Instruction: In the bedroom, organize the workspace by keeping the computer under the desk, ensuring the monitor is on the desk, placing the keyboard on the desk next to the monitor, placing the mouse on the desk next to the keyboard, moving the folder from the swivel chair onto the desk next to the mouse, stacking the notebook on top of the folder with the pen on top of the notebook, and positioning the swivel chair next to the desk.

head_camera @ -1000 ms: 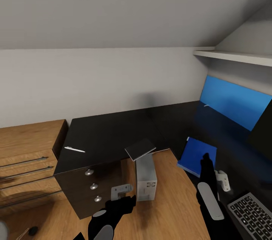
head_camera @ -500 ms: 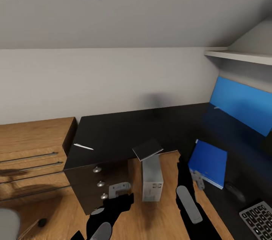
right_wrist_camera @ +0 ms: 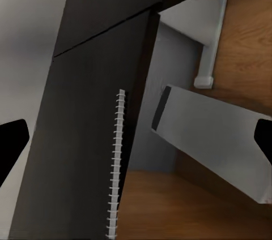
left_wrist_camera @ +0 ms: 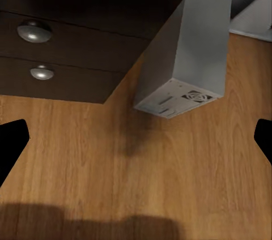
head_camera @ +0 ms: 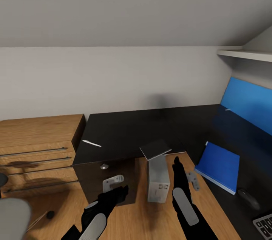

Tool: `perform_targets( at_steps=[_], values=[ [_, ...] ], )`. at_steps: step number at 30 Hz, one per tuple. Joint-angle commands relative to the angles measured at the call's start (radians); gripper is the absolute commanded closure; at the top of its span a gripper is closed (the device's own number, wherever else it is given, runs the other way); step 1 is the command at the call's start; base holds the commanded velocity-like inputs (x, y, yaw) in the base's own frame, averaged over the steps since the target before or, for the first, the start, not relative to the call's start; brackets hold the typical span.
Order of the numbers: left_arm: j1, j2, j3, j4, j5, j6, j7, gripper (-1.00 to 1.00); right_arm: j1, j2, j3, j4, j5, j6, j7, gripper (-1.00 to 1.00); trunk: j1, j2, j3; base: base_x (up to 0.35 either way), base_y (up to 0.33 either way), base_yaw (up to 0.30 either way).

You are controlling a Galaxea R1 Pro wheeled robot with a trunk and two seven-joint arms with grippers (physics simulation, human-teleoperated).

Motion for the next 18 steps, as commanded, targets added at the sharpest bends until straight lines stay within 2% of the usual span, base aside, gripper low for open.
perform_targets(
  at_steps=[1, 4, 10, 14, 18],
  values=[
    [-0.001, 0.001, 0.002, -0.002, 0.005, 0.002, 0.01, -1.0, -0.001, -0.001, 0.003, 0.0, -0.007, -0.006, -0.002, -1.0, 0.004, -0.008, -0.004, 0.0, 0.0, 0.014],
    [-0.001, 0.0, 0.025, -0.002, 0.006, 0.002, 0.023, -1.0, -0.001, -0.002, 0.011, 0.01, -0.007, 0.003, -0.002, -1.0, 0.015, -0.029, -0.014, 0.0, 0.0, 0.005],
    [-0.001, -0.001, 0.035, -0.003, 0.005, 0.003, 0.03, -1.0, -0.001, -0.001, 0.018, 0.015, -0.007, 0.039, 0.004, -1.0, 0.038, -0.071, -0.033, 0.0, 0.0, 0.001],
    [-0.002, -0.001, 0.035, -0.003, 0.003, 0.003, 0.031, -1.0, -0.001, -0.002, 0.018, 0.019, -0.006, 0.043, 0.1, -1.0, 0.054, -0.099, -0.045, 0.0, 0.0, 0.0],
    [-0.002, -0.001, 0.035, -0.003, 0.003, 0.002, 0.031, -1.0, -0.001, -0.002, 0.019, 0.022, -0.006, 0.048, 0.124, -1.0, 0.069, -0.127, -0.058, 0.0, 0.0, 0.0]
  ],
)
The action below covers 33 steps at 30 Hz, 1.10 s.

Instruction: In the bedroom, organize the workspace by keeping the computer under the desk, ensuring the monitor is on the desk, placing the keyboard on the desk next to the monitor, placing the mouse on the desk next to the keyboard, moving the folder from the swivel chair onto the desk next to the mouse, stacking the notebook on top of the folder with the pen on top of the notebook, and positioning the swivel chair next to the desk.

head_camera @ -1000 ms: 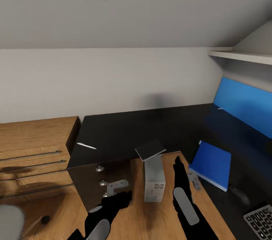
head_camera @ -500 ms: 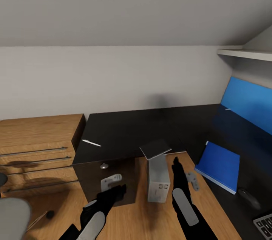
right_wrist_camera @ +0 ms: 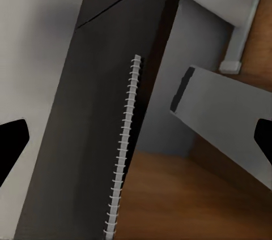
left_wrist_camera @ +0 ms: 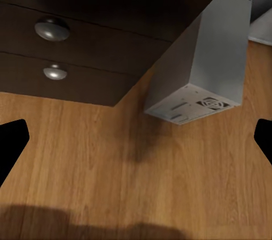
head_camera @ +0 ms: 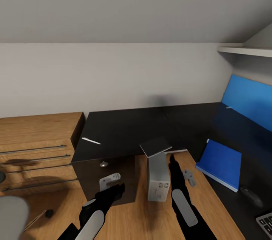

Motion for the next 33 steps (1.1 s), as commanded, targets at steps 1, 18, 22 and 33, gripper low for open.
perform_targets(
  at_steps=[1, 18, 22, 33],
  values=[
    [-0.001, 0.001, -0.002, -0.001, 0.005, 0.002, 0.007, -1.0, -0.001, -0.001, 0.004, 0.005, -0.006, -0.004, 0.003, -1.0, 0.004, -0.008, -0.004, 0.0, 0.0, 0.0],
    [-0.001, 0.001, -0.006, -0.001, 0.005, 0.002, 0.009, -1.0, -0.001, -0.014, 0.005, 0.026, -0.102, 0.353, 0.035, -1.0, 0.069, -0.127, -0.058, 0.0, 0.0, 0.0],
    [-0.001, -0.001, -0.007, -0.001, 0.005, 0.003, 0.01, -1.0, -0.001, -0.032, 0.005, 0.025, -0.151, 0.419, 0.087, -1.0, 0.084, -0.155, -0.07, 0.0, 0.0, 0.0],
    [-0.001, 0.003, -0.025, 0.001, 0.008, 0.002, 0.001, -1.0, -0.001, -0.047, 0.006, 0.021, -0.164, 0.479, 0.152, -1.0, 0.088, -0.162, -0.073, 0.027, 0.0, 0.0]
  ],
)
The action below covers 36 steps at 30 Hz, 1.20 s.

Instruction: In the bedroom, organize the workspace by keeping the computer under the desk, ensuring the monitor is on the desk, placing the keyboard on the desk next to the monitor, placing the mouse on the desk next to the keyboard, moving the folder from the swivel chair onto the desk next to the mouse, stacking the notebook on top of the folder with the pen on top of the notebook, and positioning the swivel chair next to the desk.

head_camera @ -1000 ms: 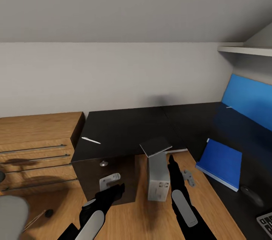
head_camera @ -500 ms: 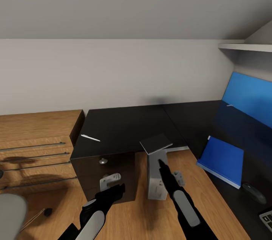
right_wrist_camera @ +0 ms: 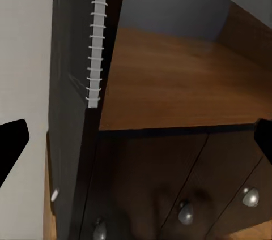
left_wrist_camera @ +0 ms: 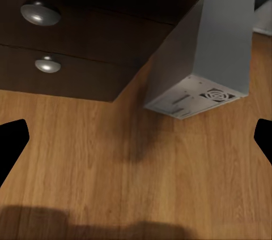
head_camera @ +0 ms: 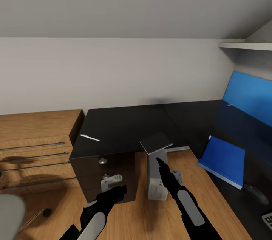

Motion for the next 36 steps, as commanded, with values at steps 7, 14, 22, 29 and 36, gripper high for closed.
perform_targets(
  at_steps=[7, 14, 22, 29, 36],
  values=[
    [-0.001, 0.002, -0.007, -0.001, 0.005, 0.002, 0.007, -1.0, 0.0, 0.0, 0.0, -0.001, -0.008, 0.004, 0.004, -1.0, 0.0, 0.0, -0.001, 0.16, 0.0, 0.0],
    [-0.001, 0.002, -0.008, -0.001, 0.006, 0.002, 0.006, -1.0, 0.0, 0.0, 0.0, -0.001, -0.008, 0.004, 0.003, -1.0, 0.0, 0.0, -0.001, 0.137, 0.0, 0.0],
    [-0.001, 0.003, -0.008, -0.001, 0.007, 0.002, 0.006, -1.0, 0.0, 0.0, -0.001, 0.0, -0.008, 0.004, 0.002, -1.0, 0.0, 0.0, -0.001, 0.14, 0.011, 0.0],
    [-0.001, 0.003, -0.008, 0.0, 0.01, 0.003, 0.007, -1.0, 0.0, 0.0, -0.001, 0.0, -0.008, 0.004, 0.001, -1.0, 0.0, 0.0, -0.001, 0.097, 0.001, 0.0],
    [-0.001, 0.003, -0.008, -0.001, 0.014, 0.004, 0.007, -1.0, 0.0, 0.0, 0.0, 0.001, -0.008, 0.005, 0.001, -1.0, 0.0, 0.0, -0.001, 0.034, 0.0, 0.0]
  ],
)
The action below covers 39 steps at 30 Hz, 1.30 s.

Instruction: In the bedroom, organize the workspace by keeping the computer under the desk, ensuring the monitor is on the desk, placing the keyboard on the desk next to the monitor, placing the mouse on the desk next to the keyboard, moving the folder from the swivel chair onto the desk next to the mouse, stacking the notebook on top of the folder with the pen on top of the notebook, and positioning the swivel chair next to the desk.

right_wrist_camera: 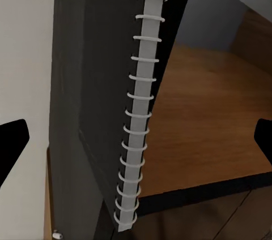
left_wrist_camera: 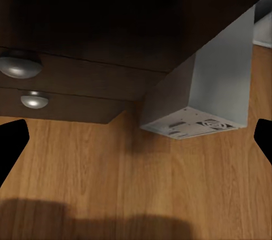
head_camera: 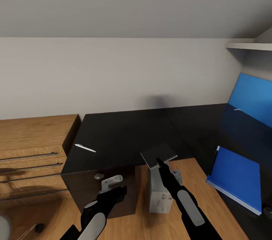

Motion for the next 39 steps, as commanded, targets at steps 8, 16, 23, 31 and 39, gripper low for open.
perform_targets(
  at_steps=[8, 16, 23, 31, 39],
  values=[
    [-0.001, -0.001, -0.002, -0.002, 0.004, 0.003, 0.007, -1.0, 0.0, 0.0, 0.0, 0.0, -0.008, 0.009, 0.001, -1.0, 0.0, -0.001, -0.001, 0.09, 0.0, 0.0],
    [-0.001, -0.005, -0.002, -0.002, 0.005, 0.004, 0.011, -1.0, 0.0, 0.0, 0.0, 0.0, -0.008, 0.01, 0.001, -1.0, 0.011, -0.022, -0.01, 0.006, 0.0, 0.0],
    [-0.001, -0.003, 0.001, -0.002, 0.006, 0.004, 0.011, -1.0, 0.0, 0.0, 0.0, 0.0, -0.008, 0.01, 0.001, -1.0, 0.011, -0.022, -0.01, 0.0, 0.0, 0.0],
    [-0.001, -0.001, 0.001, -0.002, 0.006, 0.004, 0.011, -1.0, 0.0, 0.0, 0.0, -0.002, -0.006, 0.01, 0.001, 1.0, 0.011, -0.022, -0.01, 0.0, 0.0, 0.0],
    [-0.001, -0.003, -0.001, -0.002, 0.006, 0.004, 0.011, -1.0, 0.0, 0.0, 0.0, -0.002, -0.006, 0.009, 0.002, 1.0, 0.011, -0.022, -0.01, 0.0, 0.0, 0.0]
  ],
)
